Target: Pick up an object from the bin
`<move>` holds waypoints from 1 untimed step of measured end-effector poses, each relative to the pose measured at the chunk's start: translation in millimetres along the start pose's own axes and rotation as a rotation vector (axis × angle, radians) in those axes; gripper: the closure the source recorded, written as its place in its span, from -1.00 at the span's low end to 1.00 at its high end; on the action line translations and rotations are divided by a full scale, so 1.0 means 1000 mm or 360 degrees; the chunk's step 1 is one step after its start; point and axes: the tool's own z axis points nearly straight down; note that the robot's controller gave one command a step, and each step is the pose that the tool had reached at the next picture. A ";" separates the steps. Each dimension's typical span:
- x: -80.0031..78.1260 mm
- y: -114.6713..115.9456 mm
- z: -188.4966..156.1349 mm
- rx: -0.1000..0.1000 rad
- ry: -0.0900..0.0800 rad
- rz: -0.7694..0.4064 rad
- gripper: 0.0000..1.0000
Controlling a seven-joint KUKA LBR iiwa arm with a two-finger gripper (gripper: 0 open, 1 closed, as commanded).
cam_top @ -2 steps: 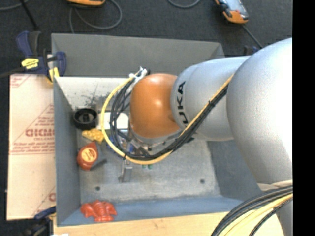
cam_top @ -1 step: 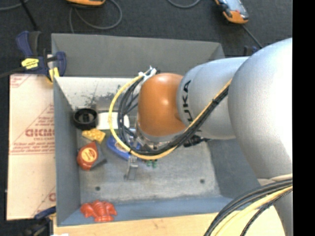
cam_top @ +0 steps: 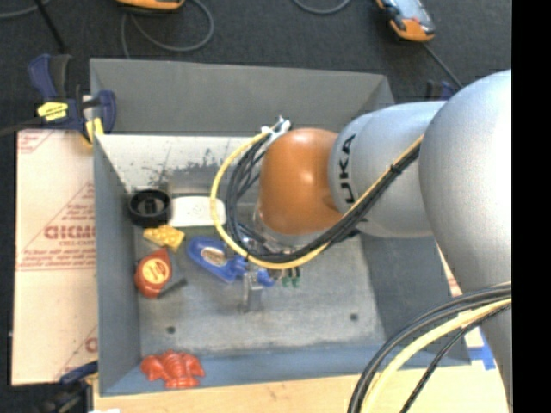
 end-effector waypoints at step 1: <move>-0.010 -0.010 0.025 -0.0006 -0.0005 0.0562 1.00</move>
Offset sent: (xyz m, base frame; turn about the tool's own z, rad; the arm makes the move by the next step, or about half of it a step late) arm 0.0000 0.0000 0.0000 0.0000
